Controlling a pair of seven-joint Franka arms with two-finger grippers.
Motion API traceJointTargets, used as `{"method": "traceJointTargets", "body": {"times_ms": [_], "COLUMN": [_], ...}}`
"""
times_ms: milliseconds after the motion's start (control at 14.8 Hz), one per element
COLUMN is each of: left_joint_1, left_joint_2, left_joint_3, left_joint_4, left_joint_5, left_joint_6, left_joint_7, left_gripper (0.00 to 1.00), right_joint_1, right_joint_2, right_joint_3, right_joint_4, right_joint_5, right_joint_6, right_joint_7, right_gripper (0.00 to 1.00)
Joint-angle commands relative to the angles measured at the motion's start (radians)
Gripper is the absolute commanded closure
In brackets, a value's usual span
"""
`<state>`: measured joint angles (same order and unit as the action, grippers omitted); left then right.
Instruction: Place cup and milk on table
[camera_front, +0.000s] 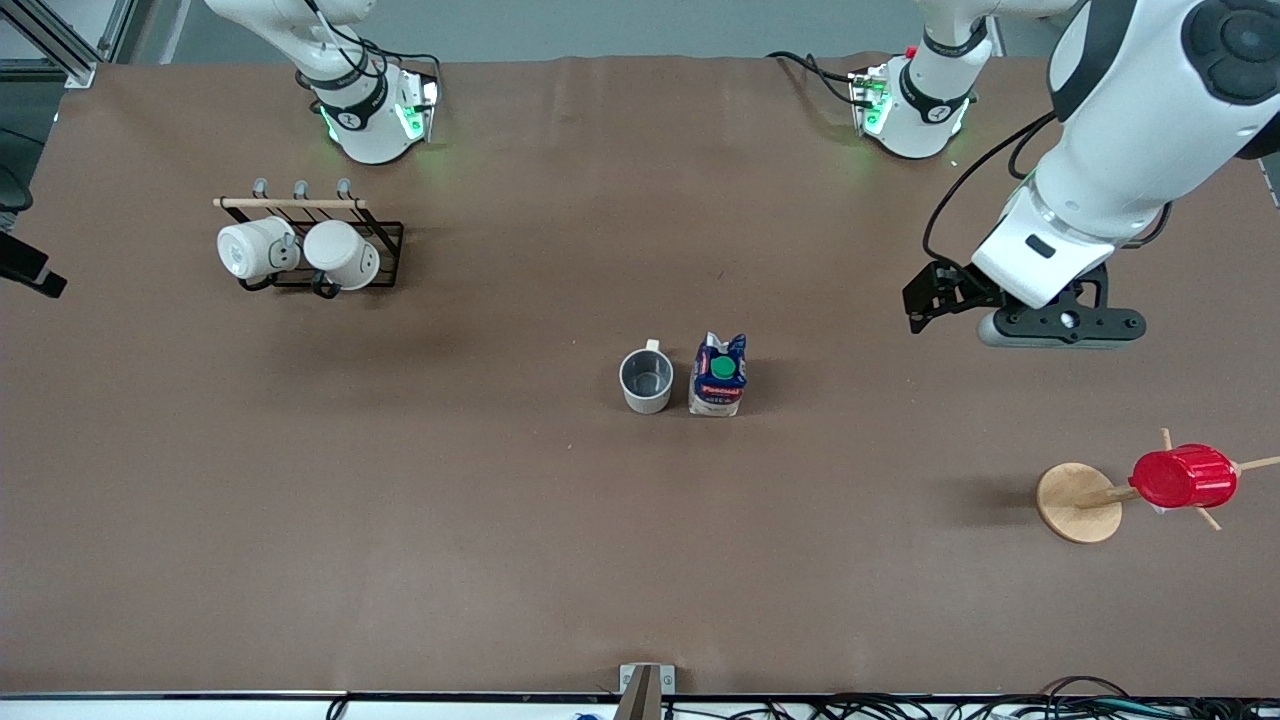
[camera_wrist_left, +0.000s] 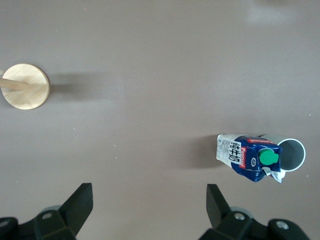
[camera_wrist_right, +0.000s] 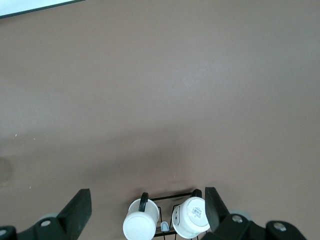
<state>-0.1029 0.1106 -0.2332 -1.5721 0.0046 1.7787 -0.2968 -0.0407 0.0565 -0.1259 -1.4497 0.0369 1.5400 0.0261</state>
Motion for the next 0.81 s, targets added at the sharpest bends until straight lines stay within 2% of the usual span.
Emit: {"method": "traceJointTargets", "body": {"times_ms": [0, 135, 474, 744], "left_joint_1": [0.038, 0.045, 0.069, 0.029], "left_joint_2": [-0.002, -0.011, -0.029, -0.075], "left_joint_3": [-0.005, -0.005, 0.009, 0.121], "left_joint_4": [0.039, 0.072, 0.066, 0.024], "left_joint_5": [-0.017, -0.025, -0.046, -0.069], "left_joint_6": [-0.059, -0.117, -0.123, -0.130], "left_joint_7": [0.022, 0.050, 0.097, 0.205], "left_gripper": [0.00, 0.00, 0.00, 0.00], "right_joint_1": [0.004, 0.005, 0.004, 0.004], "right_joint_2": [-0.021, -0.021, -0.021, -0.021], "right_joint_3": [0.000, 0.000, 0.000, 0.000], "right_joint_4": [-0.015, -0.017, -0.015, -0.015], "right_joint_5": [0.017, 0.017, 0.017, 0.017], "right_joint_6": [-0.006, -0.006, -0.017, -0.017], "right_joint_7": [0.023, 0.023, 0.023, 0.023], "right_gripper": [0.00, 0.00, 0.00, 0.00]}}
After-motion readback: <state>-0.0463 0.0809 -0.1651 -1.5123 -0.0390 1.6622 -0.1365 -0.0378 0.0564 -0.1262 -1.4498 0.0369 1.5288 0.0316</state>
